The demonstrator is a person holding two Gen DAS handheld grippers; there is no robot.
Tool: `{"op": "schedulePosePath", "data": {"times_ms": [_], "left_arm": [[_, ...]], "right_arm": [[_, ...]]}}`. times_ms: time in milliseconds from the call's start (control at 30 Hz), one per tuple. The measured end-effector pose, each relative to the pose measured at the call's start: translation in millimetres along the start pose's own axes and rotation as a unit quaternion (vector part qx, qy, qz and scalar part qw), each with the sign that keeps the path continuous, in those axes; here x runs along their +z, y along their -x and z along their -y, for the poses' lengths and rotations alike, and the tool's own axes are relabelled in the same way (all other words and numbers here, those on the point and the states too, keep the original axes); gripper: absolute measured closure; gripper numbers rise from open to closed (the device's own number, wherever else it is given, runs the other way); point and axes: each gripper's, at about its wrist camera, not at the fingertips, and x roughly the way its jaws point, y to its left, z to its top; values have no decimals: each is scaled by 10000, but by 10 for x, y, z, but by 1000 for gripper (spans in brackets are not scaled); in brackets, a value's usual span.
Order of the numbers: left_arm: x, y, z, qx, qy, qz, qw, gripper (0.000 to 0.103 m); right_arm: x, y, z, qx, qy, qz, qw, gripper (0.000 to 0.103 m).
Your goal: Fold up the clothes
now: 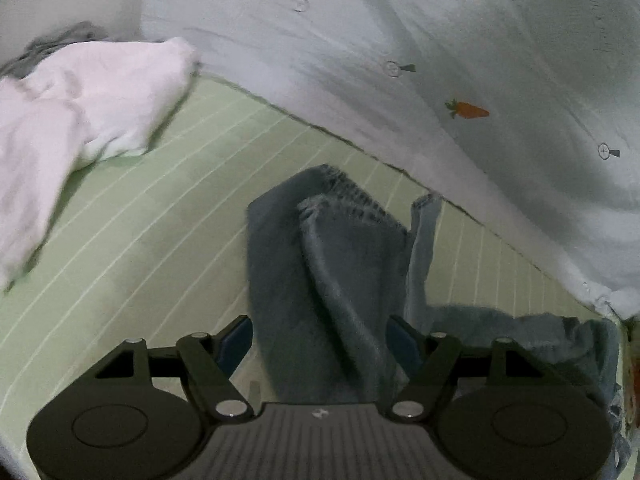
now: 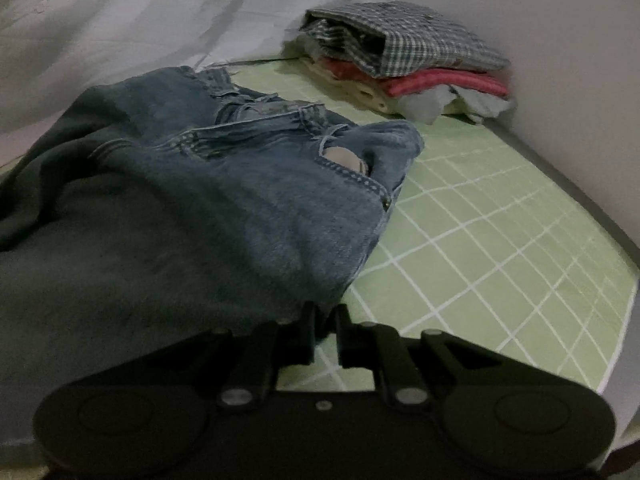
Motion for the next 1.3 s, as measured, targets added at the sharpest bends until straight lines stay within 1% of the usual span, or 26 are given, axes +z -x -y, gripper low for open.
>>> {"op": "schedulePosePath", "data": {"times_ms": [100, 133, 200, 233, 267, 333, 367, 400, 433, 467, 533, 567, 600, 733, 767, 833, 933, 967, 1000, 1067, 1100, 1167, 1200, 1233, 1267, 1300], "left_arm": [[156, -312, -10, -343, -110, -361, 9987, 31], [194, -422, -11, -372, -100, -464, 9982, 32], [240, -596, 4, -356, -125, -606, 9974, 39], [252, -667, 16, -341, -177, -660, 9971, 50], [255, -717, 19, -316, -228, -713, 9967, 72], [243, -741, 25, -268, -283, -768, 9963, 98], [236, -747, 29, -245, -305, -790, 9961, 99], [228, -698, 15, -211, -294, -715, 9968, 99], [221, -614, -11, -170, -262, -578, 9978, 99], [219, -510, -41, -48, -260, -398, 9989, 99], [215, -244, -122, 335, -312, 48, 9989, 99], [205, -72, -182, 569, -358, 310, 9973, 99], [173, 83, -262, 752, -340, 489, 9954, 99], [-9, 660, -632, 1357, -110, 994, 9857, 98], [-91, 767, -724, 1461, -4, 1025, 9839, 98], [-327, 903, -892, 1663, 234, 929, 9814, 98], [-712, 874, -1068, 2035, 542, 458, 9765, 97], [-818, 842, -1128, 2089, 693, 221, 9752, 92], [-906, 814, -1181, 2112, 858, 18, 9737, 90], [-1018, 839, -1232, 2043, 1132, -133, 9723, 86], [-1033, 872, -1229, 2008, 1187, -123, 9723, 82], [-986, 927, -1164, 2009, 1111, 17, 9733, 64], [-928, 938, -1121, 1958, 1045, 107, 9750, 61], [-863, 944, -1072, 1862, 973, 180, 9775, 56], [-801, 946, -1019, 1750, 895, 242, 9802, 52], [-739, 949, -966, 1637, 817, 304, 9826, 51]], "right_arm": [[36, -9, -92, -229, 96, -41, 9997, 92], [42, -13, -123, -304, 153, -54, 9994, 92], [51, -18, -176, -439, 243, -76, 9987, 92], [54, -19, -196, -493, 269, -85, 9984, 92], [56, -20, -215, -547, 295, -93, 9980, 92], [54, -21, -244, -615, 352, -93, 9974, 92], [52, -23, -253, -635, 387, -83, 9972, 92], [45, -21, -262, -644, 418, -71, 9970, 92], [42, -20, -264, -642, 446, -53, 9969, 92], [38, -18, -260, -631, 448, -39, 9970, 92], [28, -14, -238, -572, 422, -11, 9975, 92], [22, -10, -224, -535, 411, 1, 9977, 92], [16, -6, -211, -498, 400, 14, 9980, 92], [-28, 13, -175, -342, 460, 112, 9983, 92], [-37, 20, -168, -282, 482, 143, 9983, 92], [-41, 25, -150, -172, 501, 169, 9985, 91], [-43, 23, -130, -61, 567, 204, 9982, 91], [-43, 21, -121, -36, 593, 214, 9980, 91], [-41, 15, -100, 1, 592, 214, 9980, 91], [-32, 5, -56, 54, 568, 205, 9982, 91], [-24, 4, -37, 62, 529, 190, 9984, 87], [1, -2, 7, 65, 418, 148, 9990, 80], [14, -12, 36, 102, 326, 97, 9994, 70], [26, -21, 64, 149, 230, 40, 9996, 54], [37, -31, 93, 196, 133, -16, 9997, 45], [48, -41, 121, 243, 37, -72, 9997, 30]]}}
